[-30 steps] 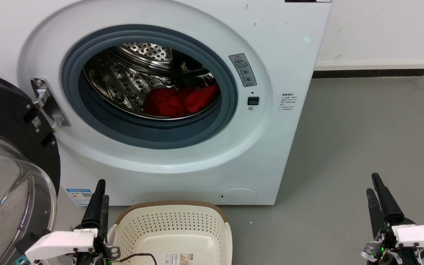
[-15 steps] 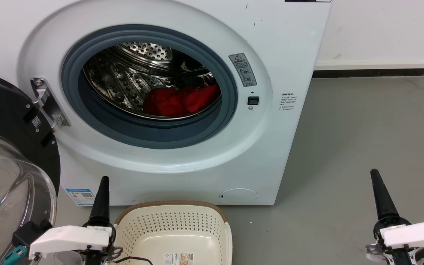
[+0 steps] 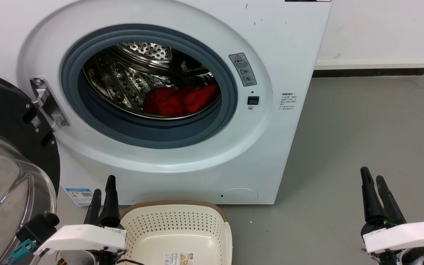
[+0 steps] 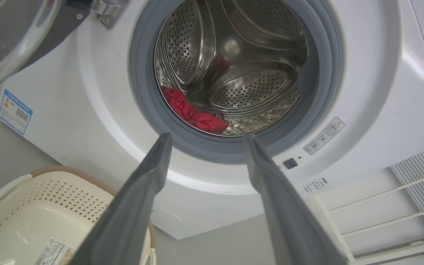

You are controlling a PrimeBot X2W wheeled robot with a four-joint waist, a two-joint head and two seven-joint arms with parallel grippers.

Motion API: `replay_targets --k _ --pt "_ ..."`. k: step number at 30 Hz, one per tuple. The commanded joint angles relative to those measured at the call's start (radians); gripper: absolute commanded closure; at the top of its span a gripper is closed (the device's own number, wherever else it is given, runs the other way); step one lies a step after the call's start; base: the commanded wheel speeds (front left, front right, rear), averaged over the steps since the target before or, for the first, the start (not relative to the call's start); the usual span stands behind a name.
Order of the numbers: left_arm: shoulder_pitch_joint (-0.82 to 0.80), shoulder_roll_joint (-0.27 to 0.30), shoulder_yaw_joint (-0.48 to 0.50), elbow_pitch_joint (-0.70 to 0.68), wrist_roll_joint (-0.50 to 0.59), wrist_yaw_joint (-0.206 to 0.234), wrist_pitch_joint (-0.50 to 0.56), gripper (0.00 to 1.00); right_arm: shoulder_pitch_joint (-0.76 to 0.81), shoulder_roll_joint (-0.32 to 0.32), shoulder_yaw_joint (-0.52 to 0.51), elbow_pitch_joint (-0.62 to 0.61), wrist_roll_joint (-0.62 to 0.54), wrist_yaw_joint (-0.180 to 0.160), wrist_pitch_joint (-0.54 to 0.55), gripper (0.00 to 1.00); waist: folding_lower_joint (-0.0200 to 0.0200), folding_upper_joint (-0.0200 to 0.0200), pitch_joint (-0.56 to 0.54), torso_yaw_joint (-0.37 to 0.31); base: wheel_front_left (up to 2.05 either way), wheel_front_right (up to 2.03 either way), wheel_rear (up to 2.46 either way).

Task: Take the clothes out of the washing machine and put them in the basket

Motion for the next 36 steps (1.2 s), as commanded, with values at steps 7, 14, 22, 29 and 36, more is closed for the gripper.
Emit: replay_targets --k 7,14,22,29,36 --pt "0.006 0.005 -0.016 -0.042 0.135 0.010 -0.031 0.00 0.015 -0.005 0.022 -0.048 -0.174 0.000 -0.031 0.00 0.0000 0.0000 0.001 -0.001 0.00 0.00 0.00" --pt "0.017 0.005 -0.026 -0.062 0.227 0.018 -0.053 0.00 0.028 -0.005 0.025 -0.065 -0.282 0.000 -0.054 0.00 0.0000 0.0000 0.001 -0.001 0.00 0.00 0.00" --pt "0.028 0.006 -0.035 -0.077 0.326 0.029 -0.076 0.00 0.042 -0.005 0.019 -0.088 -0.377 0.000 -0.077 0.00 0.0000 0.0000 0.001 -0.001 0.00 0.00 0.00" --pt "0.041 0.006 -0.040 -0.087 0.404 0.035 -0.095 0.00 0.053 -0.005 0.021 -0.109 -0.461 0.000 -0.096 0.00 0.0000 0.0000 0.001 -0.003 0.00 0.00 0.00" --pt "0.051 0.006 -0.046 -0.097 0.472 0.040 -0.112 0.00 0.064 -0.005 0.017 -0.131 -0.527 0.000 -0.114 0.00 0.0000 0.0000 0.001 -0.003 0.00 0.00 0.00"
